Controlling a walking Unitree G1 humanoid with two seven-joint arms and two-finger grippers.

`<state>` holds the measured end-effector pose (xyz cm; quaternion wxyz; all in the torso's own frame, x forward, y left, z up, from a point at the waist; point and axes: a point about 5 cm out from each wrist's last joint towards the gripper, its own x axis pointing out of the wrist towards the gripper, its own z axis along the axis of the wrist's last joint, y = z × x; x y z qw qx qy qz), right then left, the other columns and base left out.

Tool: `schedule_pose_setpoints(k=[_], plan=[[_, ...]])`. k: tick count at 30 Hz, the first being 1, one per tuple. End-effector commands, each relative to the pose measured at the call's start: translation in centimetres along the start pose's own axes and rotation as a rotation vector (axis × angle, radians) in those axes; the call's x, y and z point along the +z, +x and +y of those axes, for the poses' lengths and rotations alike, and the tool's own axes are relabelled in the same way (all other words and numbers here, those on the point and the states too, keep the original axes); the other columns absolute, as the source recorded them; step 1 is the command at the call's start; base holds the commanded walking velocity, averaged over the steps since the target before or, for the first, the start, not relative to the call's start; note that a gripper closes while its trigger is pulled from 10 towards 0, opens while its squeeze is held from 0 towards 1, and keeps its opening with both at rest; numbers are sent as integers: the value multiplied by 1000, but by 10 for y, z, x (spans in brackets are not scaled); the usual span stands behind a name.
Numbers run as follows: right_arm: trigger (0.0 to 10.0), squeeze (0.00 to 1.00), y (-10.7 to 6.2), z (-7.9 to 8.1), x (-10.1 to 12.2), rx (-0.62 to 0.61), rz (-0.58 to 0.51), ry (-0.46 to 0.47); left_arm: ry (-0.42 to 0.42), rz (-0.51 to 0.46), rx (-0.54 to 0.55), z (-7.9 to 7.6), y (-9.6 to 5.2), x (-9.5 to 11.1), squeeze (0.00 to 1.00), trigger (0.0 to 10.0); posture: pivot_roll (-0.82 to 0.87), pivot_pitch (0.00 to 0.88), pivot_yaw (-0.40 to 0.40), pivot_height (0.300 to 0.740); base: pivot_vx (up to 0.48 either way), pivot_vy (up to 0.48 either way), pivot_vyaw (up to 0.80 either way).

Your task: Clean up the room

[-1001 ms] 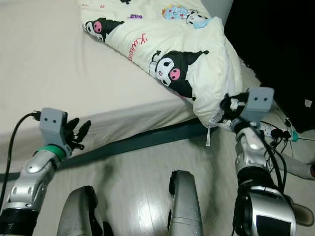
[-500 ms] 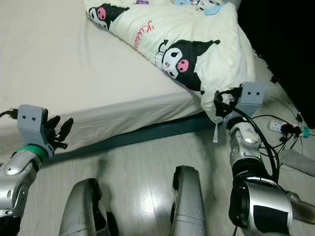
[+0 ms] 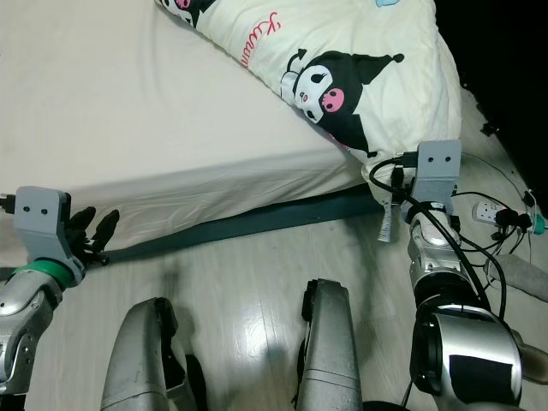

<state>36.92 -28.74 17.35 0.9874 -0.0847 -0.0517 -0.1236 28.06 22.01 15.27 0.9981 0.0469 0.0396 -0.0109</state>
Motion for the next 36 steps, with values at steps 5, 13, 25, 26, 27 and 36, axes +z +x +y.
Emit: schedule_pose_setpoints(k=[5, 13, 25, 26, 27, 36], plan=[[1333, 0, 1, 9, -3, 39, 25, 75, 3, 40, 40, 9, -9, -4, 0, 10000, 167, 354, 150, 530, 0, 0, 0], [0, 0, 2, 14, -3, 57, 41, 128, 0, 43, 50, 9, -12, -3, 0, 10000, 176, 352, 145, 530, 0, 0, 0], [0, 0, -7, 76, 5, 572, -54, 132, -25, 38, 35, -2, -4, -5, 0, 10000, 116, 318, 123, 530, 0, 0, 0], [0, 0, -14, 90, 2, 685, -52, 140, -33, 35, 25, -6, -2, -5, 0, 10000, 101, 309, 112, 530, 0, 0, 0], [0, 0, -19, 99, -1, 759, -50, 147, -38, 33, 19, -8, 0, -5, 0, 10000, 97, 306, 109, 530, 0, 0, 0], [0, 0, -114, 168, -32, 1561, 126, 207, -77, 34, -52, -36, 6, -14, 0, 10000, 26, 247, 57, 530, 0, 0, 0]])
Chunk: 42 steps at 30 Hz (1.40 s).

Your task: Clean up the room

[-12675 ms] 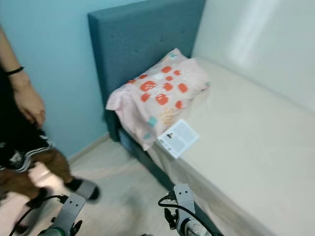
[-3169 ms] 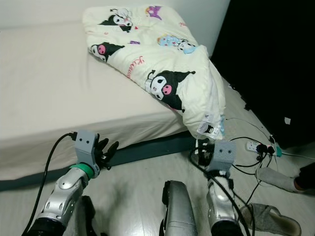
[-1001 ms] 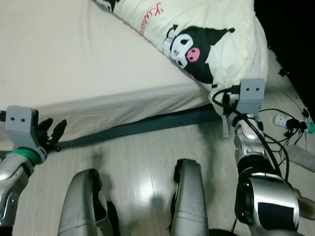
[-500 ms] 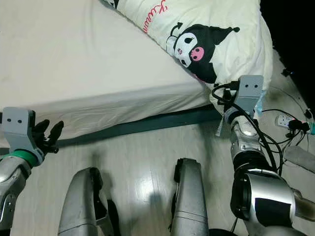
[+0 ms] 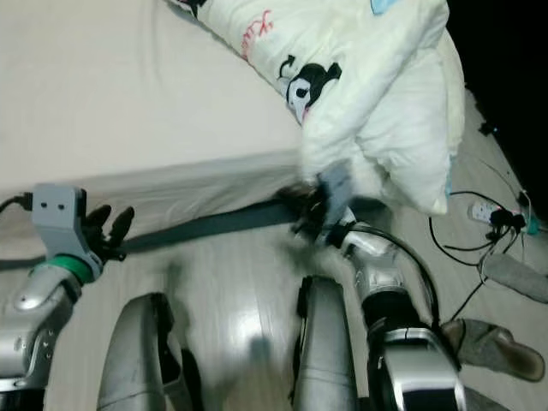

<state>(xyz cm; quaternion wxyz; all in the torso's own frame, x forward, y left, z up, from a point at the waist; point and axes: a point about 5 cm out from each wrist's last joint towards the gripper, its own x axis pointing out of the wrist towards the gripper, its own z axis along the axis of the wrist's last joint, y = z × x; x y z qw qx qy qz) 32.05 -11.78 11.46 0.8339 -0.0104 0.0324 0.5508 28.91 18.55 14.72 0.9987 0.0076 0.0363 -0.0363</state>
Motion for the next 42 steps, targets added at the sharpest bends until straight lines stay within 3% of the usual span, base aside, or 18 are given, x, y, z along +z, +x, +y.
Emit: schedule_pose_setpoints(k=[1, 2, 3, 4, 5, 6, 7, 10, 12, 14, 15, 16, 21, 22, 26, 27, 32, 42], plan=[[0, 0, 5, 37, -21, 246, 87, 83, -7, 45, -5, -5, -2, -14, 0, 10000, 26, 247, 57, 530, 0, 0, 0], [0, 0, -1, 56, -37, 350, 166, 110, -11, 42, -12, -8, -1, -15, 0, 10000, 14, 229, 40, 530, 0, 0, 0], [0, 0, -1, 56, -37, 350, 166, 110, -11, 42, -12, -8, -1, -15, 0, 10000, 14, 229, 40, 530, 0, 0, 0], [0, 0, -6, 70, -48, 422, 218, 135, -13, 40, -17, -10, 0, -16, 0, 10000, 14, 229, 40, 530, 0, 0, 0], [4431, 0, -14, 87, -69, 475, 296, 168, -19, 35, -26, -15, 2, -16, 0, 10000, 9, 215, 30, 530, 0, 0, 0], [4431, 0, -14, 87, -69, 475, 296, 168, -19, 35, -26, -15, 2, -16, 0, 10000, 9, 215, 30, 530, 0, 0, 0], [10000, 0, -14, 80, -72, 416, 284, 158, -21, 31, -30, -17, 3, -16, 0, 10000, 6, 211, 25, 530, 0, 0, 0], [10000, 0, -9, 40, -61, 88, 171, 113, -24, 24, -35, -20, 5, -16, 0, 10000, 0, 206, 27, 530, 0, 0, 0], [10000, 0, -10, 22, -51, -46, 111, 86, -25, 24, -36, -20, 6, -16, 0, 10000, -1, 205, 28, 530, 0, 0, 0], [10000, 0, -19, -5, -29, -258, 7, 48, -24, 24, -40, -20, 7, -17, 0, 10000, -5, 203, 40, 530, 0, 0, 0], [10000, 0, -19, -5, -29, -258, 7, 48, -24, 24, -40, -20, 7, -17, 0, 10000, -5, 203, 40, 530, 0, 0, 0], [10000, 0, -32, -25, -8, -426, -76, 25, -21, 21, -45, -21, 8, -17, 0, 10000, -4, 203, 51, 530, 0, 0, 0], [10000, 0, -64, -52, 23, -690, -188, -22, -15, 11, -51, -21, 12, -14, 0, 10000, 2, 210, 61, 530, 0, 0, 0], [10000, 224, -74, -60, 29, -771, -212, -37, -14, 10, -52, -21, 12, -13, 0, 10000, 6, 216, 65, 530, 0, 0, 0], [10000, 224, -83, -69, 34, -857, -239, -56, -12, 7, -52, -20, 12, -13, 0, 10000, 6, 216, 65, 530, 0, 0, 0], [10000, 1000, -91, -76, 37, -916, -260, -59, -7, 7, -50, -19, 11, -12, 0, 10000, 23, 230, 76, 530, 0, 0, 0], [10000, 1000, -111, -94, 55, -1084, -340, -39, 11, 12, -43, -12, 6, -11, 0, 10000, 54, 252, 92, 530, 0, 0, 0], [10000, 1000, -112, -107, 67, -1167, -377, 33, 40, 21, -18, -1, -4, -8, 0, 10000, 116, 291, 116, 530, 0, 0, 0]])
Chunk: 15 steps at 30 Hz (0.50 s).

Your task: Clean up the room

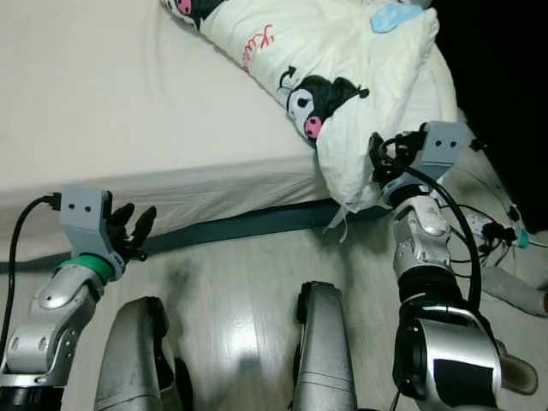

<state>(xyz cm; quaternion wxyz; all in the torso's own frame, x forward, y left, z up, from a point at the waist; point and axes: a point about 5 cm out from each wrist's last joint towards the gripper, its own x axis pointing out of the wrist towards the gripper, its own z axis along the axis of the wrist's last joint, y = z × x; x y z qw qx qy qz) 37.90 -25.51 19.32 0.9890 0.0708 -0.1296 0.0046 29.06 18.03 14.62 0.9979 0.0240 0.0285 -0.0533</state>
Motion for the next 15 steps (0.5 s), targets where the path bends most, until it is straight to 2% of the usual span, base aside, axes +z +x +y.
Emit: schedule_pose_setpoints(k=[1, 2, 11, 14, 15], plan=[[10000, 1000, -1, -4, -5, -25, 20, 39, 8, 38, 17, 5, -7, -7, 0, 10000, 119, 293, 116, 530, 0, 0, 0], [10000, 0, 0, -4, -5, -32, 25, 57, 12, 40, 20, 6, -8, -7, 0, 10000, 129, 299, 118, 530, 0, 0, 0], [10000, 0, 1, -9, -10, -119, 66, 128, 20, 45, 28, 10, -13, -5, 0, 10000, 156, 311, 127, 530, 0, 0, 0], [10000, 0, -2, -10, -19, -175, 125, 131, 29, 51, 36, 13, -16, -4, 0, 10000, 172, 316, 130, 530, 0, 0, 0], [3686, 0, -2, -9, -21, -177, 138, 120, 30, 52, 41, 14, -17, -3, 0, 10000, 178, 316, 128, 530, 0, 0, 0]])
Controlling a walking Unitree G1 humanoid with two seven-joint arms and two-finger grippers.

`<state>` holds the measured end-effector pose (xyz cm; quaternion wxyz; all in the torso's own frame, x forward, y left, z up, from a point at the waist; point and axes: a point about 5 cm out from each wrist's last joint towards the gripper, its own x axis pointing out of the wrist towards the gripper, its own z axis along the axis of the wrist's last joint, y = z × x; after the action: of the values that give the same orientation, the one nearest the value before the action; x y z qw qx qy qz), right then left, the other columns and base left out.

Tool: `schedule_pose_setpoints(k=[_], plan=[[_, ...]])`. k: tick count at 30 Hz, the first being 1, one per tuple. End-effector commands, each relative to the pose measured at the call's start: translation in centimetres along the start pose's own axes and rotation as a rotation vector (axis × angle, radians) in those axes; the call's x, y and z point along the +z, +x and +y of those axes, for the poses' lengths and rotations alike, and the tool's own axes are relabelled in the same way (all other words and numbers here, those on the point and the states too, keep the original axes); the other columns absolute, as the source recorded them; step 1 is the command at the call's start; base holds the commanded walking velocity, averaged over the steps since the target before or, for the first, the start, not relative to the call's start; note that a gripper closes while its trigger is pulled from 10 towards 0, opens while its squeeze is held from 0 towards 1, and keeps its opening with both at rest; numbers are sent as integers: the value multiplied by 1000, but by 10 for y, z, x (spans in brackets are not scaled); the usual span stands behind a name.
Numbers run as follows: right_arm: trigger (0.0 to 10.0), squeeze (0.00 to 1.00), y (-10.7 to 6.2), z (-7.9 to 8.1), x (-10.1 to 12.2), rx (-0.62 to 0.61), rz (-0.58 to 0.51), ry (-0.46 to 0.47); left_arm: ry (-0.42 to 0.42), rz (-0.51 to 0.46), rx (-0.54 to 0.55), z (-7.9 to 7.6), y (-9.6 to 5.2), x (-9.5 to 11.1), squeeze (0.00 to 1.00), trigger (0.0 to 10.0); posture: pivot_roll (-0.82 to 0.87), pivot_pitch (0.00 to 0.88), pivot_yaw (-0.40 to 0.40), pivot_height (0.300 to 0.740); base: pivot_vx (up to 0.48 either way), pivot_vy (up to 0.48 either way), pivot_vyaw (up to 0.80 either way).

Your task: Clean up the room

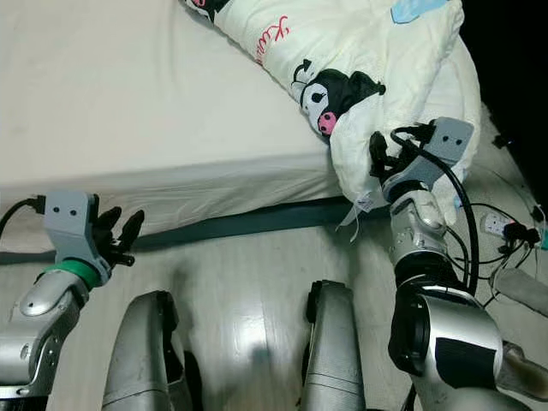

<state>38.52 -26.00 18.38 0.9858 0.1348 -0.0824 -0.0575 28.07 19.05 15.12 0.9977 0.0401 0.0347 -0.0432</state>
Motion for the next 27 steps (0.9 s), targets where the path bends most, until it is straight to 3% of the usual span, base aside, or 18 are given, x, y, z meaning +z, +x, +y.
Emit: schedule_pose_setpoints(k=[1, 21, 23, 26, 27], plan=[[0, 0, -4, -3, -13, -25, 58, 6, -1, 39, 25, 5, -6, -7, 0, 10000, 178, 316, 128, 530, 0, 0, 0], [0, 0, 0, 6, -4, 108, 43, -66, -19, 47, 35, 2, -4, -7, 0, 10000, 150, 300, 117, 530, 0, 0, 0], [0, 0, 1, 20, -6, 231, 51, -110, -24, 46, 32, 1, -3, -7, 0, 10000, 143, 295, 114, 530, 0, 0, 0], [0, 0, -7, 79, -20, 723, 116, -41, -32, 45, 23, -2, -1, -9, 0, 10000, 116, 284, 108, 530, 0, 0, 0], [0, 0, -12, 93, -24, 838, 139, -19, -34, 45, 19, -3, -1, -9, 0, 10000, 116, 284, 108, 530, 0, 0, 0]])
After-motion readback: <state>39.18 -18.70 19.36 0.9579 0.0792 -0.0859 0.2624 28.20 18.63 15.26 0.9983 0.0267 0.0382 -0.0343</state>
